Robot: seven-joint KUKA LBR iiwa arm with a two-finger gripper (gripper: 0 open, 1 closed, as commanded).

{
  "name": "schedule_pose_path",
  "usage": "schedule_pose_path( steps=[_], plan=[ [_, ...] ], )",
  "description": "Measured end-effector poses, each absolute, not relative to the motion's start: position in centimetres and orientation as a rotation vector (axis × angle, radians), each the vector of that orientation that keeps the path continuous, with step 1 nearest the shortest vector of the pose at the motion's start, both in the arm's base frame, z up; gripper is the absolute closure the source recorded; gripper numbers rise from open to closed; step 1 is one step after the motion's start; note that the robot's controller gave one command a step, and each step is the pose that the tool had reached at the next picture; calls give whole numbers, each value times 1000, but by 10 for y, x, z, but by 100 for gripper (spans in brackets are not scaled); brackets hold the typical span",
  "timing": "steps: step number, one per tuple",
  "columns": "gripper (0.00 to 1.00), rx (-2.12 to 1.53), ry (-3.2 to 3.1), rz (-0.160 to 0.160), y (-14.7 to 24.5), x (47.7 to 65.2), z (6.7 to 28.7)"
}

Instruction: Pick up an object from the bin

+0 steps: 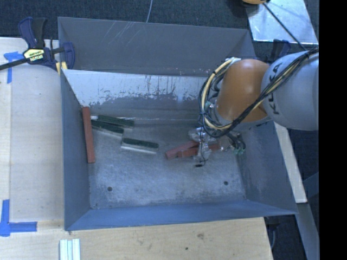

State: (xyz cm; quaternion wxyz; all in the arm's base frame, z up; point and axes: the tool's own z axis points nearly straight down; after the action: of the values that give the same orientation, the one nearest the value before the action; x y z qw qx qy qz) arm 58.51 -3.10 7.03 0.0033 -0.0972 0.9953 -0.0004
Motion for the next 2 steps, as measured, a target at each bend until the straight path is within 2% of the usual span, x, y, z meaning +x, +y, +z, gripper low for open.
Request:
schedule_pose_path(
  steps=[1,2],
  plan=[
    [100,-305,3120,-2,-31,585,70],
    [100,-269,3131,1,-30,587,110]
  ],
)
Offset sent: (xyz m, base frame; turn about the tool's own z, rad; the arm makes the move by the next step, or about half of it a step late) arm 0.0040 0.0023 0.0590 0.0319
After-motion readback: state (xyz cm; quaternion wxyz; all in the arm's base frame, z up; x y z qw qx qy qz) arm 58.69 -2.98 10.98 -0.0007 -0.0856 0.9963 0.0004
